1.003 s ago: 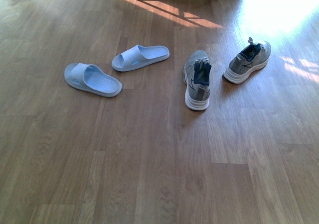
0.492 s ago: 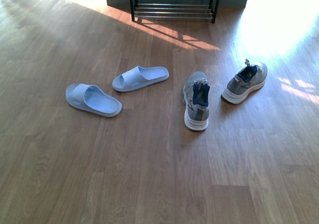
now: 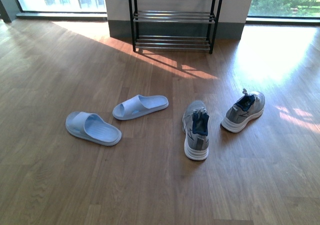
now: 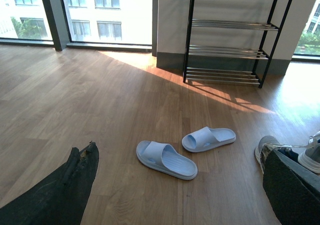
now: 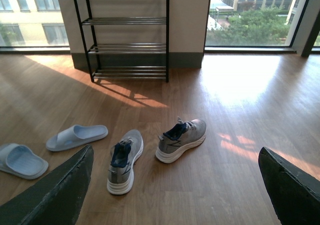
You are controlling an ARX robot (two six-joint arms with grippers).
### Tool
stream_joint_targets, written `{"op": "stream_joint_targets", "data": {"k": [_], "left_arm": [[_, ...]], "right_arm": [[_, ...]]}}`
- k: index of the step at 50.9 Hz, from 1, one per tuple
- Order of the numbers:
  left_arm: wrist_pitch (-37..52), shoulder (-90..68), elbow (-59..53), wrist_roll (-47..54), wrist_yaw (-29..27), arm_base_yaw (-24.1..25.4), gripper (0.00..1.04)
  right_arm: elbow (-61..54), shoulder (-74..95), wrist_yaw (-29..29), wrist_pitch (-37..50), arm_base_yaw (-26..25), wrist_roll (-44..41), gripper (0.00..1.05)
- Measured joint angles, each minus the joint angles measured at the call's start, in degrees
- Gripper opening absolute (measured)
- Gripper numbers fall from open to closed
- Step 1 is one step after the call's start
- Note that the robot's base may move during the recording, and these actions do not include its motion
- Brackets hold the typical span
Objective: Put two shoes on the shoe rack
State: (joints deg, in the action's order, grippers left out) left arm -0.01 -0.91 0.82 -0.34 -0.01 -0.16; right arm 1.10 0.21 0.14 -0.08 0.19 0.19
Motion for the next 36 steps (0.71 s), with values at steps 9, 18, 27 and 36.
{"op": "stream_joint_targets", "data": {"k": [9, 18, 27, 36], "left_arm": [[0.00, 0.00, 0.00, 0.00, 0.00, 0.00, 0.95], [0.00, 0.00, 0.00, 0.00, 0.00, 0.00, 0.95], [0.00, 0.00, 0.00, 0.00, 0.00, 0.00, 0.95], [0.00, 0.00, 0.00, 0.00, 0.00, 0.00, 0.95]], "right_arm": [[0.00, 0.00, 0.00, 0.00, 0.00, 0.00, 0.96], [0.00, 0.00, 0.00, 0.00, 0.00, 0.00, 0.96], [0.00, -0.02, 0.00, 0.02, 0.00, 0.00, 0.96], [0.00, 0.00, 0.00, 0.02, 0.00, -0.02, 0.96]]}}
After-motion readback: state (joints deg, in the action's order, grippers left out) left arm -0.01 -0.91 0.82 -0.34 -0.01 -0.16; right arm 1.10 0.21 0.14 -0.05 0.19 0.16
